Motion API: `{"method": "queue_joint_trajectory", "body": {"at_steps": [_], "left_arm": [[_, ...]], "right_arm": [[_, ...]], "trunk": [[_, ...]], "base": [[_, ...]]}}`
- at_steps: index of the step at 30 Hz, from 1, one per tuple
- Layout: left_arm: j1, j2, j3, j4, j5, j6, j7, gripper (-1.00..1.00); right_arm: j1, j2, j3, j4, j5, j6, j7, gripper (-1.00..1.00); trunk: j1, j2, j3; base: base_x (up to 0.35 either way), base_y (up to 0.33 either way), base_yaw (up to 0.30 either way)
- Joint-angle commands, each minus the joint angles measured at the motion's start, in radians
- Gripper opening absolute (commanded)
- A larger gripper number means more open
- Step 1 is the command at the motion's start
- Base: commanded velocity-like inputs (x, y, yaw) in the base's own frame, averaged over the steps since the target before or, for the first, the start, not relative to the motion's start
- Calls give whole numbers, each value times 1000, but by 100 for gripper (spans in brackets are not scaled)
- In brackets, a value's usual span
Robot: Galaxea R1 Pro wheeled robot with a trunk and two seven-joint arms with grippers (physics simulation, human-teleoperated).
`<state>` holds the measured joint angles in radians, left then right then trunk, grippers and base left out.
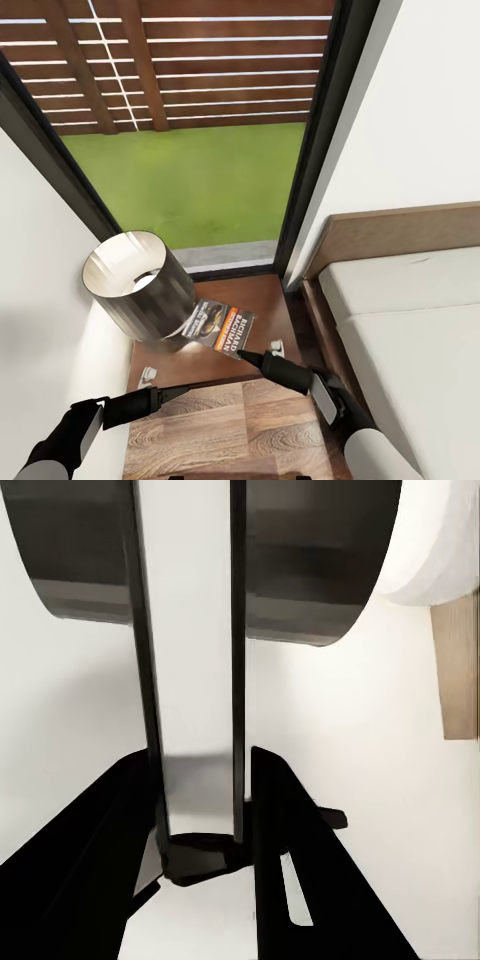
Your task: In the bedroom, move the book from the bed onto either nightstand, and place the two sandals side by side next to the bed.
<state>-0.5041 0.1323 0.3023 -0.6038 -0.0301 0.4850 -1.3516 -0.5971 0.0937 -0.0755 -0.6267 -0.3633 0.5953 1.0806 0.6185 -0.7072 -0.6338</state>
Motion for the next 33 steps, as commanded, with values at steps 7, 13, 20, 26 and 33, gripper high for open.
{"method": "queue_joint_trajectory", "body": {"at_steps": [7,13,20,26,33], "left_arm": [[-1,0,3,0,-4,10,-1,100],[-1,0,4,1,-4,9,1,100],[0,-1,5,3,-2,9,3,100],[1,0,5,42,-2,7,54,100],[1,0,8,68,-2,3,73,100]], "right_arm": [[-1,-38,-34,-1,0,5,-2,-100],[0,-45,-82,-2,0,5,-3,-100],[0,-43,-113,-4,-6,6,-118,-100],[0,-42,-113,-4,-8,6,-122,-100],[-1,-40,-113,-4,-8,6,-122,-100]], "trunk": [[0,-1,-1],[0,-1,-1],[0,-1,-1],[0,-1,-1],[16,-29,-13]], "base": [[0,0,0],[0,0,0],[0,0,0],[0,0,0],[0,0,0]]}}
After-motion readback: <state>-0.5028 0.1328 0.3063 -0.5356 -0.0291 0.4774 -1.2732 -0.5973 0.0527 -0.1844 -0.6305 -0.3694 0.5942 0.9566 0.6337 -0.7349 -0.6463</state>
